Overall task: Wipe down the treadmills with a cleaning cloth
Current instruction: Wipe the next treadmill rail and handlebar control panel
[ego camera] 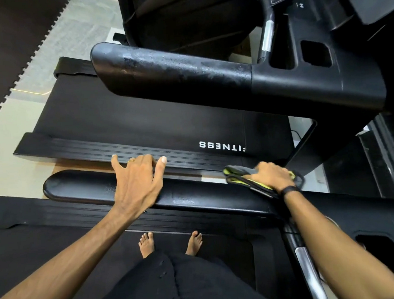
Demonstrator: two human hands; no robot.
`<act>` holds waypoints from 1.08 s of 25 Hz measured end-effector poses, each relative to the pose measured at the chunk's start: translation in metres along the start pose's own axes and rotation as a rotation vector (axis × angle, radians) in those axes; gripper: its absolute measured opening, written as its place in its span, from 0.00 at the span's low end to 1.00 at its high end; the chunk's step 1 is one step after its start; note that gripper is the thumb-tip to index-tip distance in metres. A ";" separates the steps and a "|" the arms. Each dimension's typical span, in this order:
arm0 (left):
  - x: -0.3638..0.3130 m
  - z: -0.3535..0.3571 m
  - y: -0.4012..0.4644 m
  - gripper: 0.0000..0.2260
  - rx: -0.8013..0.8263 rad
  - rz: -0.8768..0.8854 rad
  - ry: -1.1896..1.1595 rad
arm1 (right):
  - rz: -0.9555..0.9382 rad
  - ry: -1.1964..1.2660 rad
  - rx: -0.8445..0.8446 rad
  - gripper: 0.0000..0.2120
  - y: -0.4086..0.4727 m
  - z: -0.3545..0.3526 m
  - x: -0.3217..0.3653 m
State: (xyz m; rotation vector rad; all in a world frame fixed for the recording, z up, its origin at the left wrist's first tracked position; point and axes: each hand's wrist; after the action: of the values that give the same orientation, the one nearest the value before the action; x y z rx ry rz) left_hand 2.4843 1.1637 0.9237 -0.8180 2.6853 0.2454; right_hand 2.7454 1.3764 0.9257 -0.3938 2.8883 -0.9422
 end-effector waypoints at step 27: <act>0.020 -0.019 -0.002 0.16 -0.163 0.001 -0.314 | -0.454 0.065 -0.470 0.23 -0.066 0.039 0.096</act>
State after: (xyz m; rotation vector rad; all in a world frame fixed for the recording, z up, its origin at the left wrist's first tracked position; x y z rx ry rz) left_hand 2.4646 1.1473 0.9343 -0.7534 2.3937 0.5514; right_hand 2.6734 1.2772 0.9338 -1.1045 3.1219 -0.2886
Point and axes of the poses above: each hand's wrist, its own y-axis towards the middle knuckle, its own z-axis out of the palm, x = y × z, and after that the axes turned 5 degrees about y, right-handed
